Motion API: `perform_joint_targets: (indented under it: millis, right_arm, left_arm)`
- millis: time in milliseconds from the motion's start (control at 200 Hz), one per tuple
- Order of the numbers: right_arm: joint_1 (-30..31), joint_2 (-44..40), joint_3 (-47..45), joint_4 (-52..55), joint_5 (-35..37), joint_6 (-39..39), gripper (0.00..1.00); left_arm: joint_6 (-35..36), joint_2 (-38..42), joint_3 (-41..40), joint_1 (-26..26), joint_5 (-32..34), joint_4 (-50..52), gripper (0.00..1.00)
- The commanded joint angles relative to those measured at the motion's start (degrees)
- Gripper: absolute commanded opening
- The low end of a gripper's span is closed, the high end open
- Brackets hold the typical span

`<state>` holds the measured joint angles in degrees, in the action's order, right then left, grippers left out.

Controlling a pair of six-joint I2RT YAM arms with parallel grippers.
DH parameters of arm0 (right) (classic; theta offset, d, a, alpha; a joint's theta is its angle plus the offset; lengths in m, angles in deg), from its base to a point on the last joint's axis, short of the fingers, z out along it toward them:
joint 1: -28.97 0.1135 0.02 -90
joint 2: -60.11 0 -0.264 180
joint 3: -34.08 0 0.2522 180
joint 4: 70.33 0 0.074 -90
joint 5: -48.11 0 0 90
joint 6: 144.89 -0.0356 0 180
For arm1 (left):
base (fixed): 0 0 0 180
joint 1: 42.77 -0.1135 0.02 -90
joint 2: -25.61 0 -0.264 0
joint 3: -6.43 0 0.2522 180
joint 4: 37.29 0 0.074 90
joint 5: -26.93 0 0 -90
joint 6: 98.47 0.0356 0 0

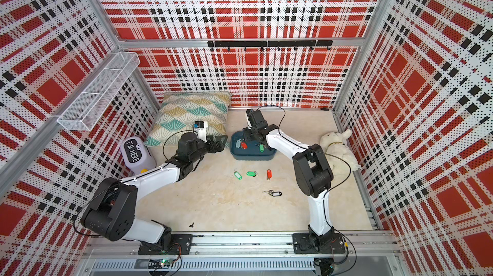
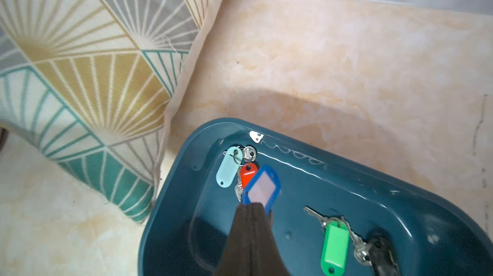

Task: Take the keys out of the storage box
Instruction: Pick up the key from the storage box, then place the key at the center of the board.

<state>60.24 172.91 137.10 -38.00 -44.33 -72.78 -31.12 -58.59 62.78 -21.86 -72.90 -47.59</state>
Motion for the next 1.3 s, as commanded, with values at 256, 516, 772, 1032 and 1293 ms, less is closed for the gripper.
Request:
perform_joint_targets:
  millis: [256,516,772,1032,1293]
  right_arm:
    - [0.81,-23.04,-19.5,-3.43,-1.45,-1.21,0.0]
    - [11.73,-37.38,-38.41,-3.3,0.96,-2.88,0.0]
    - [18.24,-51.7,-52.8,1.38,6.28,-12.61,0.0]
    - [25.77,-56.86,-60.04,5.1,12.63,-24.66,0.0]
    - [31.18,-57.14,-61.21,13.54,20.56,-35.81,0.0]
  left_arm:
    - [0.04,2.16,0.65,3.56,2.35,-0.82,0.99]
    - [-0.37,3.28,0.44,7.37,5.67,-0.99,0.99]
    - [-2.11,5.16,-1.24,9.87,7.99,-1.08,0.99]
    - [-1.87,7.73,-2.76,12.05,9.82,-1.08,0.99]
    - [-1.91,9.81,-4.51,13.37,10.5,-1.23,0.99]
